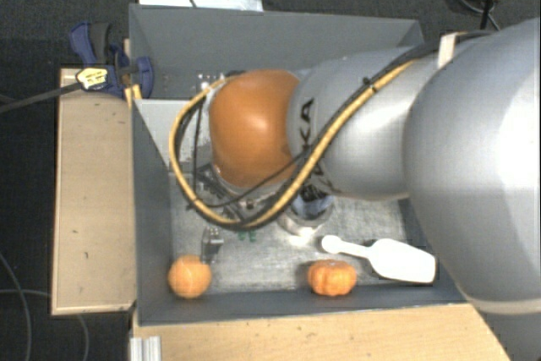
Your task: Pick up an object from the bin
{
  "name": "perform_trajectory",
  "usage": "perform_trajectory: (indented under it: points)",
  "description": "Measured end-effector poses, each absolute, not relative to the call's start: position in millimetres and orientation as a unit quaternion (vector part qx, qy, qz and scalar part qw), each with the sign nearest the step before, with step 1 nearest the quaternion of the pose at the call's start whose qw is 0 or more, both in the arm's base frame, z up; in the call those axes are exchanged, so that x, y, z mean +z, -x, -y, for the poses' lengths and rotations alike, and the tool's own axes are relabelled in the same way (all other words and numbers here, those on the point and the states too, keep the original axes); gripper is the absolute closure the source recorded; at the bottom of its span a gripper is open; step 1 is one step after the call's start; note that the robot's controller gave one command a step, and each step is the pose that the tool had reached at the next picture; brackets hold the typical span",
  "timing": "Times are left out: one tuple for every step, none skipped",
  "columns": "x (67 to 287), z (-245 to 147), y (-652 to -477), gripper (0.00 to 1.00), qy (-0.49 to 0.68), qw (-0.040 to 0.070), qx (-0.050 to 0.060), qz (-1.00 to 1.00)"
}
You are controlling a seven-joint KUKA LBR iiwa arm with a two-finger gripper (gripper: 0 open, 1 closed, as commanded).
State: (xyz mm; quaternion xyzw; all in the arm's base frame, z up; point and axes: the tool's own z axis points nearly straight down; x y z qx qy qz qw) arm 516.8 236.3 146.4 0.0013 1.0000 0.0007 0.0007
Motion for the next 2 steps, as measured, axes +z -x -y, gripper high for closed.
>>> perform_trajectory:
  points:
    - [103.6, -244.8, -502.0, 1.00, 0.057, 0.019, -0.002, -0.998]
    - [103.6, -244.7, -502.1, 1.00, 0.056, 0.019, -0.001, -0.998]
